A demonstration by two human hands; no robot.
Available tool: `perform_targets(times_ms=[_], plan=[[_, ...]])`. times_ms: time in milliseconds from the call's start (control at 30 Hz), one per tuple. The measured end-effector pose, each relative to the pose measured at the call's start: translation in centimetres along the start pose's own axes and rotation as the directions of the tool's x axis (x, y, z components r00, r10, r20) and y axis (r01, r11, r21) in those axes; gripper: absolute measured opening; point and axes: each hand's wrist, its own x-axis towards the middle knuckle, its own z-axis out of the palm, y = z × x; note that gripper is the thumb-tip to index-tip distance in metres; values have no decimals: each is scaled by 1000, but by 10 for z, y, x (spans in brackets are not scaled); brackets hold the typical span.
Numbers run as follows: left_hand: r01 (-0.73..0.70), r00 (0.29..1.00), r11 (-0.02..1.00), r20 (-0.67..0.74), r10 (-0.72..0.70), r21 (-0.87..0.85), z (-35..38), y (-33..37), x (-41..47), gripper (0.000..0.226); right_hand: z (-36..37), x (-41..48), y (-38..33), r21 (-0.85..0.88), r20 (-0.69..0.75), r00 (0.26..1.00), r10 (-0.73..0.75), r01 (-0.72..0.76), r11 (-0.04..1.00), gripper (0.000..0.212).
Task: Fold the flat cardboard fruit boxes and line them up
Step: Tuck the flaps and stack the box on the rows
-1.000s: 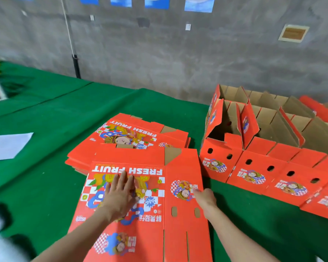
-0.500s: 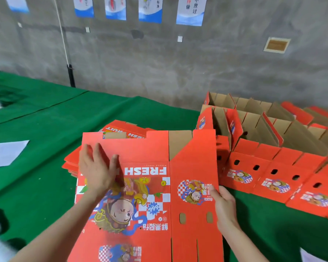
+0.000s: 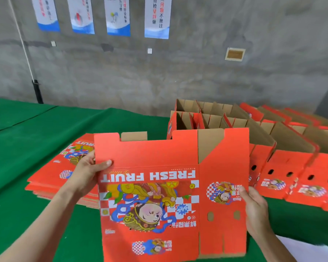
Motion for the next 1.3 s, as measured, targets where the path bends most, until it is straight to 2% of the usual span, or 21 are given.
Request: perform_targets(times_ms=[33,100,167,233,300,367,500,633,767,833,900,933,967,1033,1100,1133,1233,1300], plan=[[-7,1000,1000,5,7,-15,11,-3,1,33,-4,1,-6,-41,-17,1000,-27,26,999,5],[-24,1000,999,7,24,-27,32,-8,3,30,-10,4,-19,-243,-116,980,-163,131,961,29],[-36,999,999,33,37,-28,50,-13,3,28,-12,5,-37,-538,-157,884,-441,298,789,47],[-59,997,998,44,60,-30,64,-16,2,28,-8,3,-53,-653,10,781,-625,479,587,46],[-85,995,995,39,87,-44,75,-18,2,28,-1,0,-70,-642,183,777,-602,558,525,41],[-102,994,993,43,105,-66,83,-19,2,28,3,1,-84,-640,271,815,-512,550,536,44],[-110,987,989,109,121,-103,93,-19,-3,26,0,10,-105,-715,283,871,-402,471,517,53],[-124,973,986,180,142,-107,100,-18,-5,26,0,13,-118,-761,370,854,-365,504,409,37],[-178,971,980,150,189,-84,111,-17,-5,28,-4,20,-120,-707,364,875,-319,483,516,28],[-218,969,976,112,220,-26,115,-15,-5,26,-4,20,-122,-659,405,897,-176,420,624,23],[-217,970,976,124,211,33,114,-11,-3,19,-6,18,-124,-592,479,877,-32,349,726,25],[-180,976,981,139,170,65,112,-10,0,19,-8,18,-125,-565,505,863,-10,340,752,28],[-119,985,988,134,105,100,110,-8,3,32,-10,18,-127,-539,516,856,-19,342,770,30],[89,990,988,95,-101,124,102,-3,13,75,-15,18,-130,-485,499,862,-93,366,794,29],[192,955,969,199,-221,156,99,1,18,96,-19,20,-131,-410,464,869,-173,384,827,26],[185,938,960,253,-236,210,100,1,19,97,-21,20,-130,-372,450,870,-203,389,843,24],[160,947,921,209,-245,354,105,-2,19,86,-25,20,-127,-289,431,866,-254,400,870,20],[159,940,912,223,-257,379,106,-3,23,86,-28,18,-124,-247,432,863,-263,394,885,22]])
